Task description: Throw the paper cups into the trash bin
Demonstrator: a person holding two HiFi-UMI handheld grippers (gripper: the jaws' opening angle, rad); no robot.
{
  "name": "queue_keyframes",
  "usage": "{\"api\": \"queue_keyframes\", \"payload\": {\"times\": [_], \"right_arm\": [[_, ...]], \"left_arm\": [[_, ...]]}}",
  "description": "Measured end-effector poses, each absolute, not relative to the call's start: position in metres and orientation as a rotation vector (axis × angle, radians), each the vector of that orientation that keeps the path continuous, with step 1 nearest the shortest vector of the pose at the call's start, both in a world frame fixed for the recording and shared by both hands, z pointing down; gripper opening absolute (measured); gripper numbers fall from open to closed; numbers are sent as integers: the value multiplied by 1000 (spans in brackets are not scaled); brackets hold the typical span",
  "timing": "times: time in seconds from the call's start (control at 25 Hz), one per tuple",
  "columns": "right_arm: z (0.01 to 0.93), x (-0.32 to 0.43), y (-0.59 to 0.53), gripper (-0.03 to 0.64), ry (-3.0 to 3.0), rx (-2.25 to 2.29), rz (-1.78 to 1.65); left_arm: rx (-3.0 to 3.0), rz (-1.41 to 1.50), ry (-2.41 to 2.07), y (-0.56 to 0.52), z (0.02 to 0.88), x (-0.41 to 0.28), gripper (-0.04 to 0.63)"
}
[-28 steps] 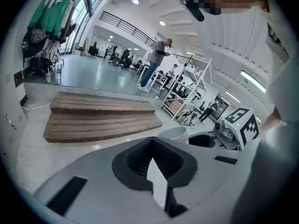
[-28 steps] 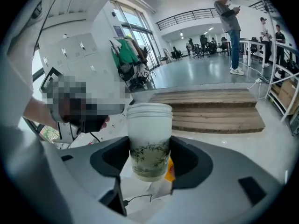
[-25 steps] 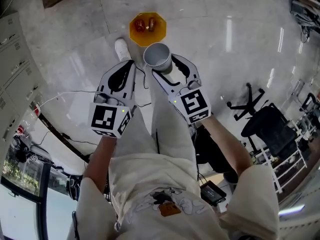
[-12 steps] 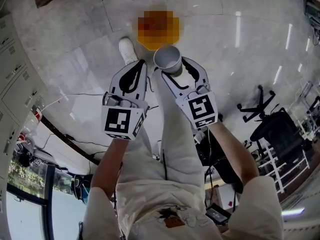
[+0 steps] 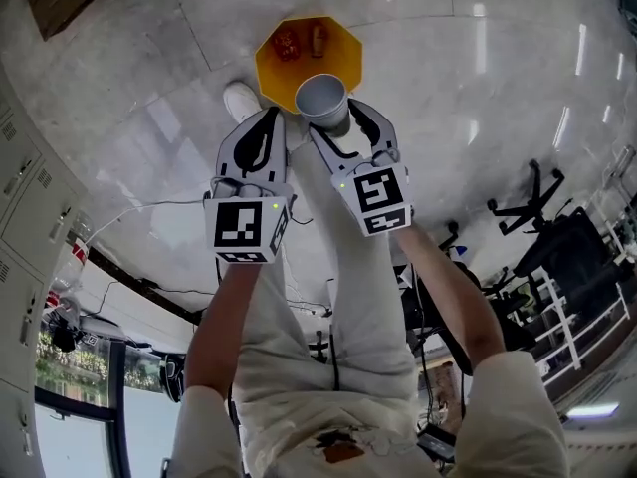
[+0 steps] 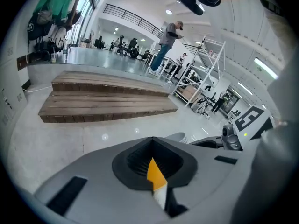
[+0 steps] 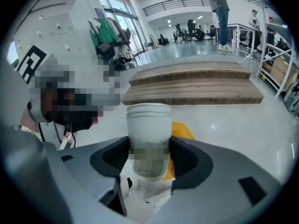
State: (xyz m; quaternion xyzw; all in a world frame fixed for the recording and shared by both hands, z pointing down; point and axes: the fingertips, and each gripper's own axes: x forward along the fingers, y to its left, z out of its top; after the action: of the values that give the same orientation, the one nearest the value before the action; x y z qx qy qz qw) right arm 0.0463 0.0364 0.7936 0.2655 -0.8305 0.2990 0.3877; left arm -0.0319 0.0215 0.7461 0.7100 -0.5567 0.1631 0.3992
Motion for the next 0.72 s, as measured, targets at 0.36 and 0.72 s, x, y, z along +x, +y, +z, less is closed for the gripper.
{"api": "queue_keyframes", "payload": {"times": [0.36,0.72], "right_arm": [[884,51,27,281,-2068,691,769],[943,59,24,281,-1981,687,796]], "left_arm": [[1737,460,-1408,11,841,-30,5],[1691,563,-1359,11,914,-26,6]]}}
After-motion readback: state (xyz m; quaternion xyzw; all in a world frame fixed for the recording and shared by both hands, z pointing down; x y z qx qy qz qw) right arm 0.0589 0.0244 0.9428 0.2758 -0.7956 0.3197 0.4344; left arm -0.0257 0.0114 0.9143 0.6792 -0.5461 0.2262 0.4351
